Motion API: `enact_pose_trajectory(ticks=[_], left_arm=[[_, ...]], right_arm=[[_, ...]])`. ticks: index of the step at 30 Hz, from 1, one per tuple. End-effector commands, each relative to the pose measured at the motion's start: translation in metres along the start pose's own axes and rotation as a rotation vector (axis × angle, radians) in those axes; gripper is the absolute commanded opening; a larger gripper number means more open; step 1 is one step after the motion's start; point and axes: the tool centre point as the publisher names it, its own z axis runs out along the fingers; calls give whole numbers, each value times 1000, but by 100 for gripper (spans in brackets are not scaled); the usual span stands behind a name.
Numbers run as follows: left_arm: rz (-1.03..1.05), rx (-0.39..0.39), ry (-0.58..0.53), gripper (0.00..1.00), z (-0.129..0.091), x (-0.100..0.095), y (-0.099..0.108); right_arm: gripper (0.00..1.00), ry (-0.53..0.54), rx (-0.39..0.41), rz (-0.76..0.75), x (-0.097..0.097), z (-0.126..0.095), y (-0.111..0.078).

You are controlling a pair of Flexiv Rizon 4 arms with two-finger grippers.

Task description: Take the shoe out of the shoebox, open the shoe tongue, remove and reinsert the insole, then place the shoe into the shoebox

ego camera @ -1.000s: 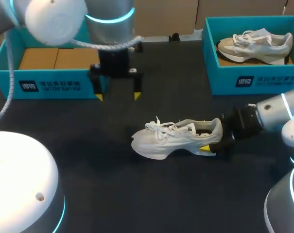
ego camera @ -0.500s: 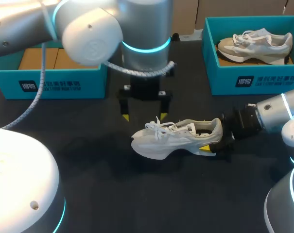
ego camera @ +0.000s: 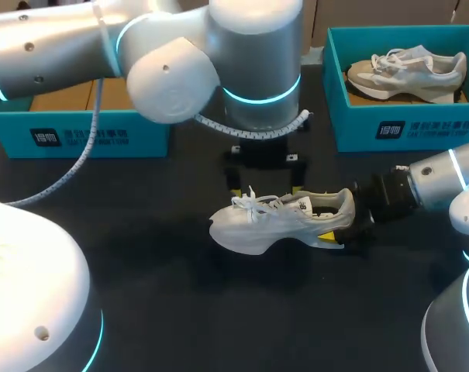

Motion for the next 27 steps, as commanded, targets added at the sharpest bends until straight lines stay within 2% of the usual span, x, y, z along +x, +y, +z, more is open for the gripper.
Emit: enact_pose_trajectory(ticks=[1,17,23,27], left_arm=[[29,37,-13,100,3,14,1],[29,37,-13,100,3,14,1],[25,4,11,100,20,38,0],[-9,-1,54,100,39,59,-11]], right_arm=[[0,-1,4,0,3,7,-1],[0,-1,4,0,3,7,-1],[0,-1,4,0,3,7,-1],[0,-1,4,0,3,7,-1]])
